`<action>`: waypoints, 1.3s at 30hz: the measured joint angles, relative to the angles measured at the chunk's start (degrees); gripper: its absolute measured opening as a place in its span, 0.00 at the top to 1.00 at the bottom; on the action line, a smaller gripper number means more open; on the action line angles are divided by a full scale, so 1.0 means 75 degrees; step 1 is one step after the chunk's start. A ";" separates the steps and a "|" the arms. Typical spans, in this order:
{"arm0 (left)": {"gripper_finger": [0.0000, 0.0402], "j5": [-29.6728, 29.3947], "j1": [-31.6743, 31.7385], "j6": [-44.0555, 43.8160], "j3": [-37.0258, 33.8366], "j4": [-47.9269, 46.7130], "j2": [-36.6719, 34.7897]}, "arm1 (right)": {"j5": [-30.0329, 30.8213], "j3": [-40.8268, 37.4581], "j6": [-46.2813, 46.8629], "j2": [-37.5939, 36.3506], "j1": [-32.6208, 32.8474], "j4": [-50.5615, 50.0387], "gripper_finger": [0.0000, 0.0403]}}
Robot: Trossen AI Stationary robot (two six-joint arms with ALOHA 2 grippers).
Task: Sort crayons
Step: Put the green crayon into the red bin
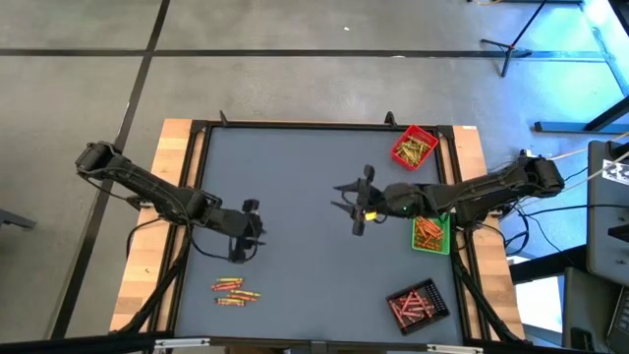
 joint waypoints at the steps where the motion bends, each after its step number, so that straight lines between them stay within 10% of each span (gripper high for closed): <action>1: 0.67 0.0255 -0.0085 -0.0148 0.0002 -0.0118 0.0000 | 0.0001 0.0000 0.0001 0.0057 0.0063 -0.0001 0.54; 23: 0.67 0.1485 -0.2156 -0.4229 -0.0001 -0.0329 0.2034 | 0.0002 0.0000 -0.1209 0.0216 -0.0409 0.0722 0.54; 39: 0.69 0.1265 -0.2440 -0.4259 -0.0039 -0.0218 0.2360 | -0.0812 0.0000 -0.0983 0.0216 -0.0723 0.0717 0.54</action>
